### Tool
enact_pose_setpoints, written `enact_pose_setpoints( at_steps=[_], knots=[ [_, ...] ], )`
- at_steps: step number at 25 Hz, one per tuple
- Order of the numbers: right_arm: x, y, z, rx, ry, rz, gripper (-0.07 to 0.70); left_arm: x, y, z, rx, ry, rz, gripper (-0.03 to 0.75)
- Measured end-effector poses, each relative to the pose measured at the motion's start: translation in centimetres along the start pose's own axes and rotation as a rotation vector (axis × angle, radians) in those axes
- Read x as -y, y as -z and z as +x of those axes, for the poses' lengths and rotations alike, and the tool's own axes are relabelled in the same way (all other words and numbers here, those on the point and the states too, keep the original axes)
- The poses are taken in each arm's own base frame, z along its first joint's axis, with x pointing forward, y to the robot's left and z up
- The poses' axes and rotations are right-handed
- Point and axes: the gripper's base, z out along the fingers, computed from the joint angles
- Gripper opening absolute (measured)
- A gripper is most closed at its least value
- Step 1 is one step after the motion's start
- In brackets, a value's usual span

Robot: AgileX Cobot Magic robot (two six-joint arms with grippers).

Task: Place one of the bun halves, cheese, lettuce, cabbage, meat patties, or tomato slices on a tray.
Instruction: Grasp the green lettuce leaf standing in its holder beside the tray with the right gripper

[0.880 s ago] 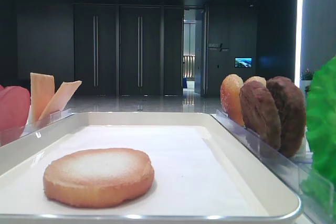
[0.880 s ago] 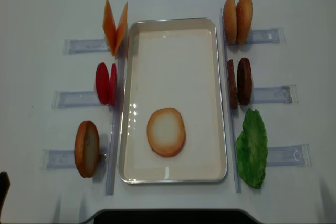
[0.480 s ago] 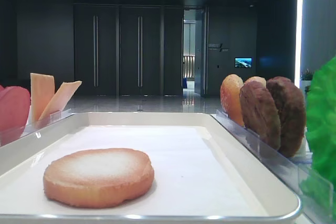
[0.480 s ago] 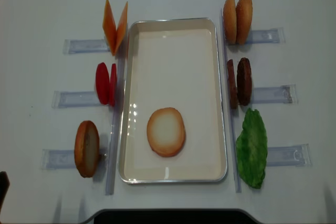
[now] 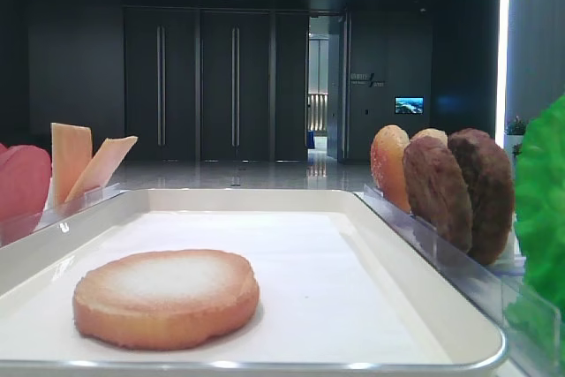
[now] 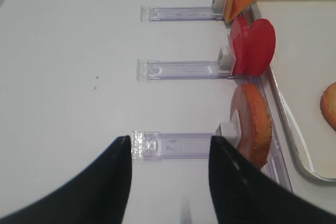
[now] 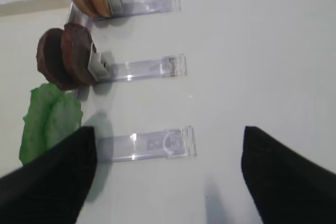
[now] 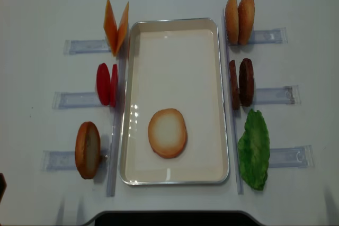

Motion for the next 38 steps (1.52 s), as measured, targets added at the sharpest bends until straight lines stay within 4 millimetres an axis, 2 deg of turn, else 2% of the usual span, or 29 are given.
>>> enact_pose_setpoints(
  at_steps=[3, 13, 17, 22, 31, 38],
  knots=[
    [0.2, -1.4, -1.2, -0.118, -0.036, -0.005, 0.54, 0.0, 0.0, 0.0, 0.0, 0.0, 0.0, 0.324],
    [0.6, -6.4, -7.4, -0.492, -0.124, -0.048, 0.54, 0.0, 0.0, 0.0, 0.0, 0.0, 0.0, 0.208],
    [1.0, -9.2, -8.0, -0.62, -0.122, -0.078, 0.54, 0.0, 0.0, 0.0, 0.0, 0.0, 0.0, 0.173],
    [0.5, -11.4, -8.0, -0.708, -0.117, -0.193, 0.54, 0.0, 0.0, 0.0, 0.0, 0.0, 0.0, 0.125],
    [-3.4, -11.3, -9.3, -0.717, -0.146, -0.173, 0.54, 0.0, 0.0, 0.0, 0.0, 0.0, 0.0, 0.016],
    [-8.1, -11.0, -8.9, -0.679, -0.187, -0.258, 0.54, 0.0, 0.0, 0.0, 0.0, 0.0, 0.0, 0.001]
  ],
)
